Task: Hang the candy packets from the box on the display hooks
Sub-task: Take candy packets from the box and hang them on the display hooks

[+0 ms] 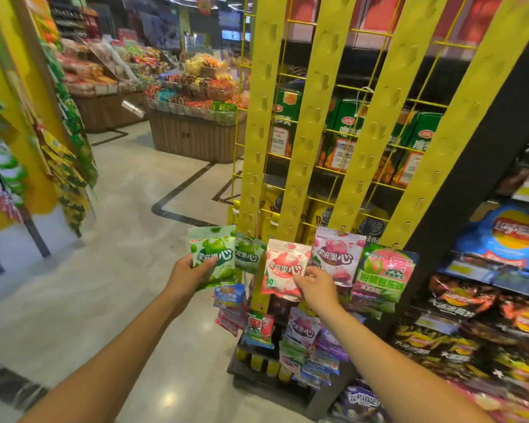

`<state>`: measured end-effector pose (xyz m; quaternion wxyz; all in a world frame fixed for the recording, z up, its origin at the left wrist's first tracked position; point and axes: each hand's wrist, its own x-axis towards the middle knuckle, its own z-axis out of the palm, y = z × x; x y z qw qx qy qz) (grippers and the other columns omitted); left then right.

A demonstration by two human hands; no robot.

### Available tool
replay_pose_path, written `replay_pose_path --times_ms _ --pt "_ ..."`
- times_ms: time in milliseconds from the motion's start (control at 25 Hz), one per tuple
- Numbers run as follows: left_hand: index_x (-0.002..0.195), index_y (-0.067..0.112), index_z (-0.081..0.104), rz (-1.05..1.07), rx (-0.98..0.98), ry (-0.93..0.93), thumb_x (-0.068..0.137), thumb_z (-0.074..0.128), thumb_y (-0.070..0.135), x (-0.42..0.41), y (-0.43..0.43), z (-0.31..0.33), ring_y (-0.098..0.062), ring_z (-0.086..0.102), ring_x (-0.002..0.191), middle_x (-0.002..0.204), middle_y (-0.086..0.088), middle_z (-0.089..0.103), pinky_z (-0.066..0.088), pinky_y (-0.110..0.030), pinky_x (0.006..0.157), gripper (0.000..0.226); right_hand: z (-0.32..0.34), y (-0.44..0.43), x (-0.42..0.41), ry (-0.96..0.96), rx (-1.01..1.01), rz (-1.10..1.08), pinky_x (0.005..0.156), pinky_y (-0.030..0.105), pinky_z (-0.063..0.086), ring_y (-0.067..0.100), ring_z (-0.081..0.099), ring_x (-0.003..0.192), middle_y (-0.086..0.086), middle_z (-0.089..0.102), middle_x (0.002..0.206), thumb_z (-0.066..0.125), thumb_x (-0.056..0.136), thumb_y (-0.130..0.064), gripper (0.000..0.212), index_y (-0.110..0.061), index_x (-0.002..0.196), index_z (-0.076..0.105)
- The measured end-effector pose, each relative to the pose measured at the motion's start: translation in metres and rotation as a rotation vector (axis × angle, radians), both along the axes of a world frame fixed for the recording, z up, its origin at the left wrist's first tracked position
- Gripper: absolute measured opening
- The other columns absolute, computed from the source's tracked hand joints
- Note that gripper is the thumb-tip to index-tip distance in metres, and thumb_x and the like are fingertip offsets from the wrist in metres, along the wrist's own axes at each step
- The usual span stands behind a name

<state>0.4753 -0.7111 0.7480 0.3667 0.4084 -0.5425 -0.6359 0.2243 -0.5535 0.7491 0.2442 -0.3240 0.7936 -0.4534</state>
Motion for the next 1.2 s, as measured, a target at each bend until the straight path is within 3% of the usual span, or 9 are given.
replay_pose_path --times_ms 200,360,480,560,680,800,1000,1080,1200 --pt "0.11 0.006 0.073 -0.016 -0.017 -0.008 0.099 0.069 0.014 0.003 -0.01 -0.001 -0.027 0.078 0.089 0.098 -0.009 0.081 0.06 -0.027 0.063 0.014 0.024 -0.024 0.0 0.09 -0.156 -0.136 0.056 0.031 0.042 0.01 0.055 0.057 -0.008 0.064 0.073 0.065 0.101 -0.035 0.025 -0.011 0.107 0.065" --pt "0.111 0.006 0.073 -0.039 -0.006 -0.003 0.099 0.069 0.015 0.001 -0.012 -0.003 -0.029 0.078 0.093 0.1 -0.009 0.081 0.062 -0.033 0.071 0.016 0.026 -0.037 -0.002 0.118 -0.105 -0.158 0.058 0.026 0.045 0.009 0.058 0.066 -0.001 0.073 0.091 0.064 0.102 -0.036 0.036 -0.012 0.128 0.065" --pt "0.111 0.007 0.073 -0.05 -0.004 -0.018 0.098 0.071 0.017 -0.001 -0.015 -0.005 -0.035 0.076 0.099 0.102 -0.01 0.081 0.063 -0.047 0.087 0.016 0.013 -0.04 -0.001 0.1 -0.04 -0.165 0.072 0.04 0.056 0.027 0.068 0.076 0.008 0.073 0.089 0.063 0.102 -0.036 0.035 -0.005 0.117 0.068" --pt "0.111 0.008 0.073 -0.057 -0.009 -0.038 0.097 0.072 0.019 0.0 -0.016 -0.006 -0.038 0.075 0.102 0.103 -0.01 0.08 0.06 -0.053 0.092 0.018 0.003 -0.041 -0.001 0.085 -0.029 -0.182 0.063 0.038 0.047 0.033 0.063 0.068 0.012 0.07 0.077 0.064 0.101 -0.035 0.032 -0.003 0.097 0.065" --pt "0.112 0.007 0.073 -0.071 -0.01 -0.043 0.097 0.073 0.019 -0.001 -0.017 -0.008 -0.041 0.073 0.105 0.104 -0.012 0.08 0.059 -0.058 0.096 0.019 -0.005 -0.045 -0.004 0.054 -0.006 -0.197 0.061 0.033 0.034 0.024 0.044 0.055 0.004 0.047 0.052 0.065 0.101 -0.031 0.039 -0.006 0.074 0.053" --pt "0.113 0.007 0.072 -0.081 -0.003 -0.036 0.097 0.072 0.019 -0.004 -0.016 -0.007 -0.04 0.074 0.104 0.105 -0.013 0.08 0.059 -0.057 0.095 0.02 -0.007 -0.046 -0.007 -0.009 0.018 -0.193 0.061 0.033 0.034 0.023 0.048 0.06 0.011 0.053 0.062 0.066 0.1 -0.031 0.04 0.005 0.083 0.06" --pt "0.114 0.006 0.071 -0.098 -0.01 -0.03 0.098 0.071 0.017 -0.011 -0.012 -0.002 -0.038 0.075 0.102 0.105 -0.012 0.08 0.061 -0.053 0.092 0.019 -0.006 -0.038 -0.008 0.034 0.036 -0.091 0.071 0.042 0.054 0.034 0.069 0.083 0.013 0.075 0.088 0.066 0.1 -0.032 0.027 -0.006 0.096 0.074" --pt "0.115 0.007 0.071 -0.106 -0.014 -0.02 0.098 0.07 0.016 -0.014 -0.011 -0.001 -0.038 0.075 0.103 0.106 -0.012 0.08 0.062 -0.052 0.091 0.019 -0.003 -0.032 -0.007 0.107 0.074 -0.006 0.078 0.048 0.058 0.035 0.07 0.091 0.014 0.076 0.098 0.066 0.098 -0.031 0.025 -0.008 0.102 0.074" --pt "0.12 0.01 0.068 -0.113 -0.02 0.01 0.098 0.07 0.014 -0.017 -0.01 0.0 -0.036 0.076 0.103 0.11 -0.01 0.079 0.062 -0.053 0.09 0.022 0.006 -0.022 -0.004 0.319 0.132 0.107 0.065 0.04 0.055 0.024 0.068 0.084 0.001 0.071 0.095 0.066 0.097 -0.036 0.025 -0.014 0.11 0.065"
